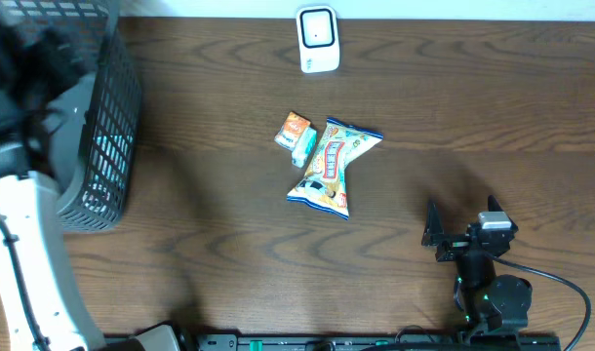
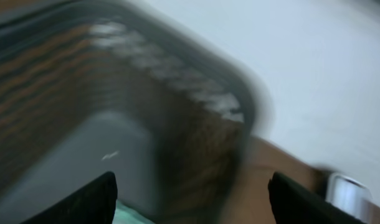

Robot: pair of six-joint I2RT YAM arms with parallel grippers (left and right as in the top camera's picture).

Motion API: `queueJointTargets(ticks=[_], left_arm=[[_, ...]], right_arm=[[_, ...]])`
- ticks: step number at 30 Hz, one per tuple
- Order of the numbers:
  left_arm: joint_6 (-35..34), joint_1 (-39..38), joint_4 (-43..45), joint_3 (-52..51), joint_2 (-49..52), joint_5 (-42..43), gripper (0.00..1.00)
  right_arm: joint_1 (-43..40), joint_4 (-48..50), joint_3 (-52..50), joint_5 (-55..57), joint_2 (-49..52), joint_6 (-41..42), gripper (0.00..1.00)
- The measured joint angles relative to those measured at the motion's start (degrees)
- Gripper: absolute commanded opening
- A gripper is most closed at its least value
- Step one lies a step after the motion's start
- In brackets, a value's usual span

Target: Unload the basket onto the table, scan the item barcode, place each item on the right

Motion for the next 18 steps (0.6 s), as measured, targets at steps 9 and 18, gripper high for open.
queueJointTargets(ticks=[9, 18], left_arm=[[12.7, 16.04, -16.74, -0.02, 11.1, -1.51, 0.85], [17.62, 16.96, -21.81, -0.13, 23.39, 2.62, 0.85]], right_arm=[[0.0, -0.02, 0.0, 0.0, 0.0, 0.0, 0.99], [0.0, 0.0, 0.0, 0.02, 0.0, 0.0, 0.99]])
